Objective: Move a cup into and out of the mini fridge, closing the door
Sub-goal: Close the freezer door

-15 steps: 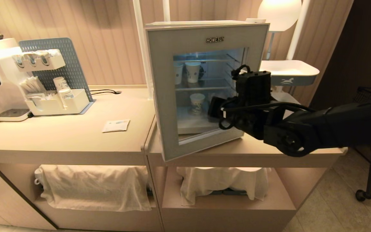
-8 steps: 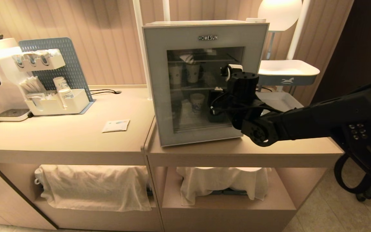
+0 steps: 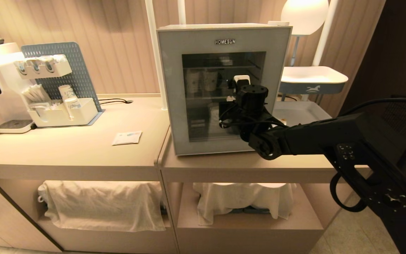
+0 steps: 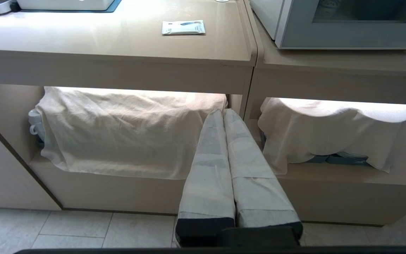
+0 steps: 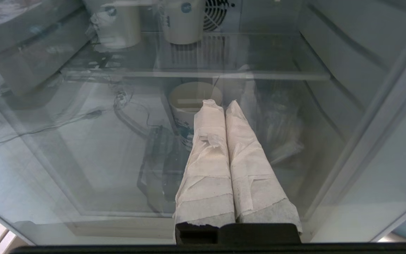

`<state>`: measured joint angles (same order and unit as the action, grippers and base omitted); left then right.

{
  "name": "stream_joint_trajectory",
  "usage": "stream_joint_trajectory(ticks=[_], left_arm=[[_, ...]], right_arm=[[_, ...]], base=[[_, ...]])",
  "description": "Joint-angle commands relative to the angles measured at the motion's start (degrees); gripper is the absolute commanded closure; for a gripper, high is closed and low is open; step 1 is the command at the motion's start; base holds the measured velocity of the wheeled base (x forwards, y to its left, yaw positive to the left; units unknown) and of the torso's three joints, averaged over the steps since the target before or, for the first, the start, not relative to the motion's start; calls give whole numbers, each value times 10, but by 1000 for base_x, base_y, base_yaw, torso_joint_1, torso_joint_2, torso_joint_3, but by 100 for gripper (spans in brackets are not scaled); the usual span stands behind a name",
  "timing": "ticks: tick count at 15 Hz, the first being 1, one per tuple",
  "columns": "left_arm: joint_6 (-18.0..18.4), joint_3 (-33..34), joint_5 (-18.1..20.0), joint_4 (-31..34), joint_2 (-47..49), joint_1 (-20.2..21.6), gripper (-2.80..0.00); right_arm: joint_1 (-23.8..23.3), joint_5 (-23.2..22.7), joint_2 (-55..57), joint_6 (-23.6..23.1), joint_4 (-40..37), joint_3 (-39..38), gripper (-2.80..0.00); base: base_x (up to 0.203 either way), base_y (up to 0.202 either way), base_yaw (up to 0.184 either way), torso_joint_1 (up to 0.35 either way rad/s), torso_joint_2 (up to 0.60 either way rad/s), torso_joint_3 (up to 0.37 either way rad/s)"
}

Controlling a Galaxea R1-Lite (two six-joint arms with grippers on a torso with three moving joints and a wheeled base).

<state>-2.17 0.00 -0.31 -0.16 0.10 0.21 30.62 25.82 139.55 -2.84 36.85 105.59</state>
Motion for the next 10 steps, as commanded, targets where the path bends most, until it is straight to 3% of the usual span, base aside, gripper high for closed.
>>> stream_joint_trajectory(ticks=[1, 4, 6, 10], left_arm=[[0, 2, 0, 0, 0, 0, 0], [0, 2, 0, 0, 0, 0, 0], [0, 2, 0, 0, 0, 0, 0], [0, 2, 0, 0, 0, 0, 0]], right_arm=[[-7, 0, 16, -1, -6, 20, 0], [-10, 2, 15, 0, -24, 27, 0], [-11, 35, -16, 2, -20, -15, 0], [-37, 96, -216, -7, 18, -237, 0]], base=[[0, 0, 0, 0, 0, 0], [0, 0, 0, 0, 0, 0], [0, 0, 0, 0, 0, 0], [0, 0, 0, 0, 0, 0]])
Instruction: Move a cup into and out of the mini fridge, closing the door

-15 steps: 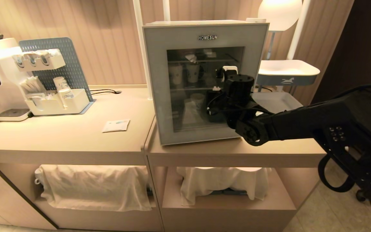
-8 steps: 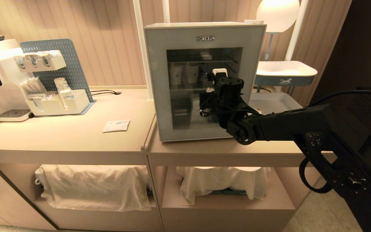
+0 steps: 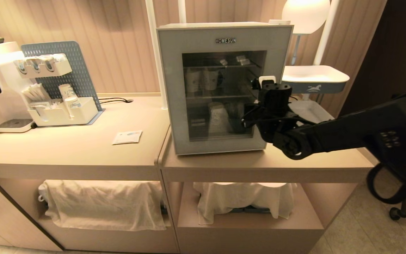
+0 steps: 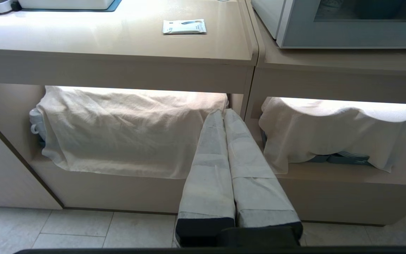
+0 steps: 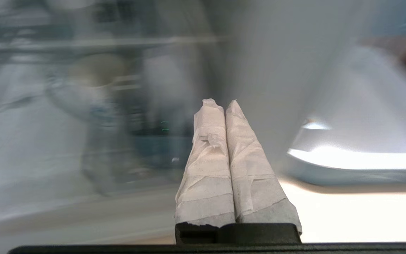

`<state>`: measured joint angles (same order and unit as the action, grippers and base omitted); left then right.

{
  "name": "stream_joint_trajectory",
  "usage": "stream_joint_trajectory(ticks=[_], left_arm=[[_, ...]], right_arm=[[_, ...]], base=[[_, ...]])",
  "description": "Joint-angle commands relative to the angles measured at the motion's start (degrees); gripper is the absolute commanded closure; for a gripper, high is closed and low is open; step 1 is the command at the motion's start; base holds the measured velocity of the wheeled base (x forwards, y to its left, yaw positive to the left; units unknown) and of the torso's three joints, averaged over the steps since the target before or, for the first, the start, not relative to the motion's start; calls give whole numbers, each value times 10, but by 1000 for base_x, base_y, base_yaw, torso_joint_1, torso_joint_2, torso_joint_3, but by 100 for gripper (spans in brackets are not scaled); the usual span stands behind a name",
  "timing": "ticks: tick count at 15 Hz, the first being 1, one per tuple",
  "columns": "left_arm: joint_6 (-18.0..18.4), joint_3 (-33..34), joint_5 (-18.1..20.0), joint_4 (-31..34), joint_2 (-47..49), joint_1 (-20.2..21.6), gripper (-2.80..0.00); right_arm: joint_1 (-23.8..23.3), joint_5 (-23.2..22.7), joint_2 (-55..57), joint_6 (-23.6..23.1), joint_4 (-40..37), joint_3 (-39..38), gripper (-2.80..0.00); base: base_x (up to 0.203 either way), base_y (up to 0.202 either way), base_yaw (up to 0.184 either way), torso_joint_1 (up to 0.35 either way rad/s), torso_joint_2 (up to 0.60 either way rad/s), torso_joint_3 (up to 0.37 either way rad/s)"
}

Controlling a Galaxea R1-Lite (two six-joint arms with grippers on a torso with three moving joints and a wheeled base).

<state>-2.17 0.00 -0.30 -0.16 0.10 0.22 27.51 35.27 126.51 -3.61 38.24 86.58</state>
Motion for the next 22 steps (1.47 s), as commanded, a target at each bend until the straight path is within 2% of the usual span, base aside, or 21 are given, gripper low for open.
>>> stream_joint_trajectory(ticks=[1, 4, 7, 9, 13, 14, 15, 17, 18, 19, 20, 21, 22], left_arm=[[0, 2, 0, 0, 0, 0, 0], [0, 2, 0, 0, 0, 0, 0], [0, 2, 0, 0, 0, 0, 0], [0, 2, 0, 0, 0, 0, 0], [0, 2, 0, 0, 0, 0, 0], [0, 2, 0, 0, 0, 0, 0], [0, 2, 0, 0, 0, 0, 0], [0, 2, 0, 0, 0, 0, 0], [0, 2, 0, 0, 0, 0, 0], [0, 2, 0, 0, 0, 0, 0], [0, 2, 0, 0, 0, 0, 0], [0, 2, 0, 0, 0, 0, 0], [0, 2, 0, 0, 0, 0, 0]], right_arm=[[-20, 20, -163, -12, 17, -115, 0], [-84, 68, -432, -46, 27, -279, 0], [-170, 96, -721, -68, -39, -384, 0], [-212, 91, -897, -76, -116, -446, 0], [-250, 56, -1183, -74, -270, -594, 0], [-256, 29, -1231, -65, -275, -647, 0], [-260, -21, -1259, -51, -248, -715, 0], [-266, -181, -1269, -25, -194, -839, 0], [-269, -233, -1268, -15, -205, -868, 0], [-271, -289, -1267, -7, -257, -874, 0], [-271, -318, -1266, -4, -348, -869, 0], [-272, -336, -1265, -1, -423, -860, 0], [-273, -344, -1265, 1, -454, -858, 0]], base=[[0, 0, 0, 0, 0, 0], [0, 0, 0, 0, 0, 0], [0, 0, 0, 0, 0, 0], [0, 0, 0, 0, 0, 0], [0, 0, 0, 0, 0, 0], [0, 0, 0, 0, 0, 0], [0, 0, 0, 0, 0, 0], [0, 0, 0, 0, 0, 0], [0, 0, 0, 0, 0, 0], [0, 0, 0, 0, 0, 0], [0, 0, 0, 0, 0, 0], [0, 0, 0, 0, 0, 0], [0, 0, 0, 0, 0, 0]])
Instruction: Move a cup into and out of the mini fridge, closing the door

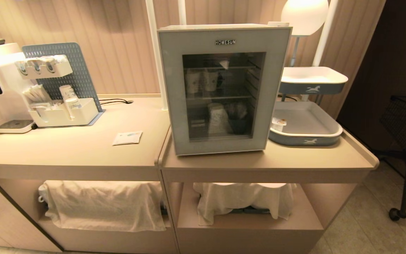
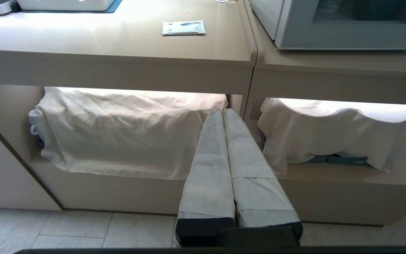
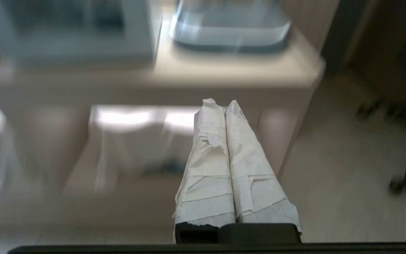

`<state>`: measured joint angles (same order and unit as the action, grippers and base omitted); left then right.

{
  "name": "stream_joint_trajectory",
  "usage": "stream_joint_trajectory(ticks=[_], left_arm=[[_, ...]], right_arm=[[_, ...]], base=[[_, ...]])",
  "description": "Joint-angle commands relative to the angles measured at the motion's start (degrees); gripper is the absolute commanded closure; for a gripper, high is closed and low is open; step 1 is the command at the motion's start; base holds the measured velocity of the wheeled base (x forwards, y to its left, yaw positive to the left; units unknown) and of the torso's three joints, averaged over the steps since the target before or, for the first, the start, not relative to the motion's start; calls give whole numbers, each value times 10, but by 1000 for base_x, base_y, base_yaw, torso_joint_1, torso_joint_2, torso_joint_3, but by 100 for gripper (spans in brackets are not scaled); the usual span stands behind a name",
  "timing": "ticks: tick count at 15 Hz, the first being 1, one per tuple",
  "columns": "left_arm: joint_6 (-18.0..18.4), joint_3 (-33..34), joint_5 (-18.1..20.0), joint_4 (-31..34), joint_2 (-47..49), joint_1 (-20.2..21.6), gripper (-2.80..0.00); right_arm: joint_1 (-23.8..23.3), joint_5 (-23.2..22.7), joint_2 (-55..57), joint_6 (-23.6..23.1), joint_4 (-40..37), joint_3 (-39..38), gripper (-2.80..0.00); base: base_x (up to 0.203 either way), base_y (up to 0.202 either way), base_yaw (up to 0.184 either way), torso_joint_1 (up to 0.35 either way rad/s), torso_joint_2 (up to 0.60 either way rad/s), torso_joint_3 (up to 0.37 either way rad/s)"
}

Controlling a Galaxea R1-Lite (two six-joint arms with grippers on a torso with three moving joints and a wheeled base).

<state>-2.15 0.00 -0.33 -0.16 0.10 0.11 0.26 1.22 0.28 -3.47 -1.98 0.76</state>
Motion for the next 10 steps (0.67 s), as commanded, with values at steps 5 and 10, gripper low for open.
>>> stream_joint_trajectory(ticks=[5, 10], left_arm=[[-1, 2, 0, 0, 0, 1, 0], [-1, 2, 0, 0, 0, 1, 0]], right_arm=[[-1, -17, -2, 7, 12, -8, 0], [-1, -16, -2, 22, 12, -8, 0]], base=[[0, 0, 0, 0, 0, 0], [0, 0, 0, 0, 0, 0]])
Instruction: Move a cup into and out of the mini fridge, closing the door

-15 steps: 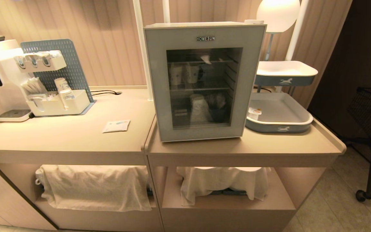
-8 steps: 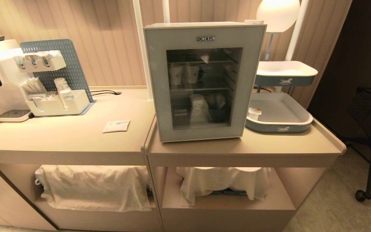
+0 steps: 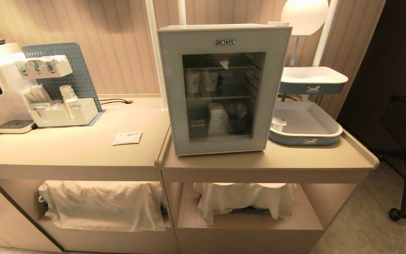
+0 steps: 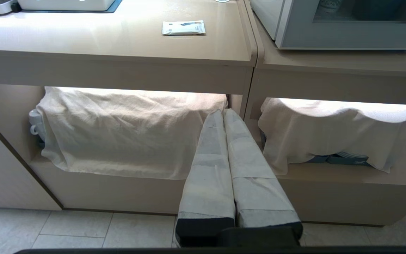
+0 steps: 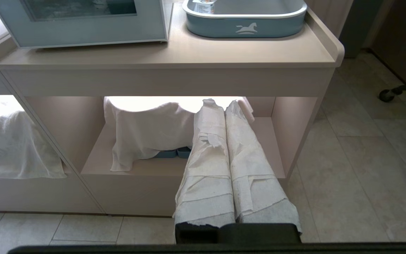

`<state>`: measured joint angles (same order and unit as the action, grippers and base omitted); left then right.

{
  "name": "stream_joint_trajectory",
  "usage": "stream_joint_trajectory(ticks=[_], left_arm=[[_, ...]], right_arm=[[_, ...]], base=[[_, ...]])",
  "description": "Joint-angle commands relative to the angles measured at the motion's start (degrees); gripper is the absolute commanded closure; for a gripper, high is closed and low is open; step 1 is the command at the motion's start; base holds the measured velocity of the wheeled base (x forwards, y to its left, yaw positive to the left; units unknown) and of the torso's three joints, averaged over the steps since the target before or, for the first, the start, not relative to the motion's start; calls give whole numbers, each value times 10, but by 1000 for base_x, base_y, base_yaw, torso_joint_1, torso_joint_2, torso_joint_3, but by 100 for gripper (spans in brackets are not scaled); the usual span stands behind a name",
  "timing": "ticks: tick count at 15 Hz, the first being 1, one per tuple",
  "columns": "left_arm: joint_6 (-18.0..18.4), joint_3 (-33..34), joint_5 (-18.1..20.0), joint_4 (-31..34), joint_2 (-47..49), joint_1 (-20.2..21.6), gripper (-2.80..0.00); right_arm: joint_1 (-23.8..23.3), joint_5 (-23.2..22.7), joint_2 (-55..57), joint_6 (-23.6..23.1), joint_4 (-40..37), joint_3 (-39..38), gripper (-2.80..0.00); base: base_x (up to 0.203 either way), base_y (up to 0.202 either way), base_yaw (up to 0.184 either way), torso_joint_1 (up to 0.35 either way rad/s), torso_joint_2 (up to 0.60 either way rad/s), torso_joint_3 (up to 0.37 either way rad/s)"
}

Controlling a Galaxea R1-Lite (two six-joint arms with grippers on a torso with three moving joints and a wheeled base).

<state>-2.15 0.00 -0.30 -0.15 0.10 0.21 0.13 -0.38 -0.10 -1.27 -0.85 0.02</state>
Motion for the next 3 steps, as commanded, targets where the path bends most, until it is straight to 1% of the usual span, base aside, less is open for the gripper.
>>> stream_joint_trajectory(ticks=[1, 3], left_arm=[[-1, 2, 0, 0, 0, 0, 0], [0, 2, 0, 0, 0, 0, 0]], right_arm=[[0, -1, 1, -1, 1, 1, 0], [0, -1, 1, -1, 2, 0, 0]], base=[[0, 0, 0, 0, 0, 0], [0, 0, 0, 0, 0, 0]])
